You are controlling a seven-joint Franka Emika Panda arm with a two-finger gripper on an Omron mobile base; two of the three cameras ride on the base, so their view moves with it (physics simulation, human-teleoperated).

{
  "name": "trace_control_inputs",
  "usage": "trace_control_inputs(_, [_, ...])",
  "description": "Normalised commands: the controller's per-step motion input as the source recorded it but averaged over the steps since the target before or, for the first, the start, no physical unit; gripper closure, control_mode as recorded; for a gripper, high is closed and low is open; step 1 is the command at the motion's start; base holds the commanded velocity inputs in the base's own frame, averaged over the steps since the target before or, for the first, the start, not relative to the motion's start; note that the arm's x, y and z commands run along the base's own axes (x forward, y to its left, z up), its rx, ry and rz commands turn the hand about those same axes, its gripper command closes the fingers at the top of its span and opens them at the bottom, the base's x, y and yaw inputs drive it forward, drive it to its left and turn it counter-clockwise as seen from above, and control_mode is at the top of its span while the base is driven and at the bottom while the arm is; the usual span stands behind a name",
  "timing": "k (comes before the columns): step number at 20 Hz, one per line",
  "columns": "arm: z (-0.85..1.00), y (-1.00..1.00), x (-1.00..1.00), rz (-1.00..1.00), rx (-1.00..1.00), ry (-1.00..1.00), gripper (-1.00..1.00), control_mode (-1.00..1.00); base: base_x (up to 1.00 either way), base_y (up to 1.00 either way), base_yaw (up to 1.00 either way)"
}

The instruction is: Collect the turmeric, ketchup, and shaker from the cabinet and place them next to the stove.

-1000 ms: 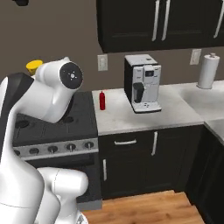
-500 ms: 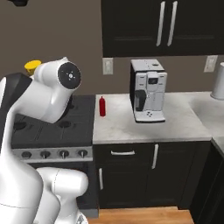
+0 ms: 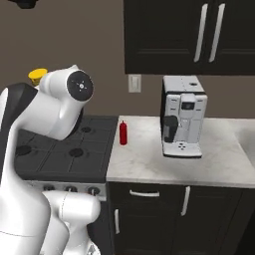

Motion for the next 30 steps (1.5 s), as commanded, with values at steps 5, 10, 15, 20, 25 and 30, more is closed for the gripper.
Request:
trace_control_inputs(5, [0.0,0.0,0.0,0.0,0.0,0.0,1.0,1.0,0.48,-0.13,0.25])
trace_control_inputs(10, [0.0,0.0,0.0,0.0,0.0,0.0,1.0,1.0,0.38,-0.22,0.22])
trace_control_inputs(15, [-0.28,-0.34,0.13,0.15,0.03,-0.09,1.0,-1.0,0.06,-0.06,0.04])
trace_control_inputs(20, [-0.5,-0.59,0.0,0.12,0.0,-0.11,1.0,-1.0,0.0,0.0,0.0])
trace_control_inputs(25, [-0.55,-0.52,0.0,0.09,0.0,-0.07,1.0,-1.0,0.0,0.0,0.0])
trace_control_inputs(30, [-0.5,-0.52,0.0,0.05,-0.01,0.0,1.0,-1.0,0.0,0.0,0.0])
